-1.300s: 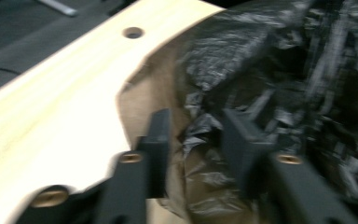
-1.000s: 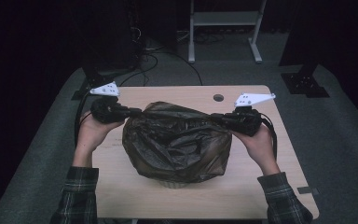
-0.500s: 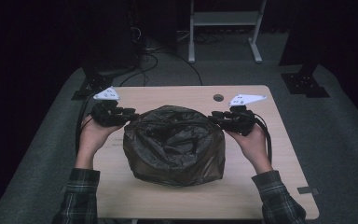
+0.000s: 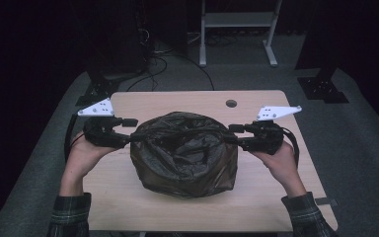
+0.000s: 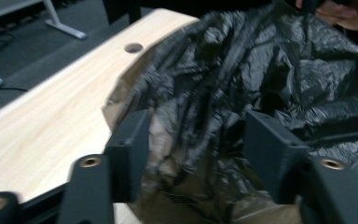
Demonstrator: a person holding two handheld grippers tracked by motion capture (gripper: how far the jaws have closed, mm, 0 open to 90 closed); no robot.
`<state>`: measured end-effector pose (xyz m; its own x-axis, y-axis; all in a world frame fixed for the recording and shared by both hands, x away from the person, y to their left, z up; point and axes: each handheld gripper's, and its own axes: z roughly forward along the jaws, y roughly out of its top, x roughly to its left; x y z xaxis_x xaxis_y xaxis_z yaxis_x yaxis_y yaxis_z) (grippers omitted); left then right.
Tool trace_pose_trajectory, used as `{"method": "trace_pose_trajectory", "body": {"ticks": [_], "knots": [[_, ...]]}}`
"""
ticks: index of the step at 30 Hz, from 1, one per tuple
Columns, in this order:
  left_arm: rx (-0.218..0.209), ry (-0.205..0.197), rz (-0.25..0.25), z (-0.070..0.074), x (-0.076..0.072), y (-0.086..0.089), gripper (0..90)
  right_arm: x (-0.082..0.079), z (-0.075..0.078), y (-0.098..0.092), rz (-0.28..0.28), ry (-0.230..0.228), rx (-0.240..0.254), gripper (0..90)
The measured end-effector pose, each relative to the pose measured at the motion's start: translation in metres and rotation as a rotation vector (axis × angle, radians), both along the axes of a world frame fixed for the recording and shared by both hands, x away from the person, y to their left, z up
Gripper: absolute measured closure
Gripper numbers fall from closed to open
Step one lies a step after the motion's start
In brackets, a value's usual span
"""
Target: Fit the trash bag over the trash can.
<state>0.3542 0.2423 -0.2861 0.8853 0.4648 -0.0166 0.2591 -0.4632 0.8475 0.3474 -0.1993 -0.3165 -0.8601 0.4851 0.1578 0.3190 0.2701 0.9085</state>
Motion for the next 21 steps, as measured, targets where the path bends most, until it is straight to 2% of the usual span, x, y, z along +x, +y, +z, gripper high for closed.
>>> {"method": "trace_pose_trajectory", "body": {"ticks": [2,3,4,5,6,8,11,12,14,19,21], "knots": [[0.022,0.012,-0.024,-0.004,-0.001,-0.001,60.0,0.003,-0.002,0.003,0.007,0.013,-0.009,61.1],[0.024,0.018,-0.036,-0.006,-0.002,-0.001,66.9,0.003,-0.003,0.004,0.017,0.017,-0.002,70.2],[0.017,0.024,-0.054,-0.006,-0.003,0.0,75.2,0.002,-0.003,0.005,0.018,0.006,0.0,79.1],[0.036,0.023,-0.056,-0.006,-0.005,0.0,85.3,0.0,-0.003,0.006,0.007,-0.009,-0.023,84.4],[0.042,0.025,-0.055,-0.006,-0.006,0.0,89.4,-0.001,-0.003,0.006,0.009,-0.013,-0.031,90.0],[0.038,0.032,-0.068,-0.007,-0.01,0.001,89.9,-0.003,-0.004,0.006,0.009,-0.017,-0.034,90.0],[0.026,0.02,-0.074,-0.008,-0.023,0.007,89.9,-0.012,-0.006,0.002,0.025,-0.016,-0.038,90.0],[0.009,0.017,-0.067,-0.01,-0.027,0.01,89.8,-0.016,-0.008,-0.001,0.035,-0.015,-0.039,90.0],[0.001,0.018,-0.067,-0.015,-0.035,0.016,89.8,-0.022,-0.012,-0.005,0.037,-0.014,-0.044,90.0],[0.009,0.03,-0.031,-0.03,-0.047,0.028,89.8,-0.033,-0.028,-0.012,0.06,0.011,-0.066,90.0],[0.015,0.037,-0.01,-0.034,-0.049,0.032,89.9,-0.035,-0.033,-0.014,0.046,0.018,-0.085,90.0]]}}
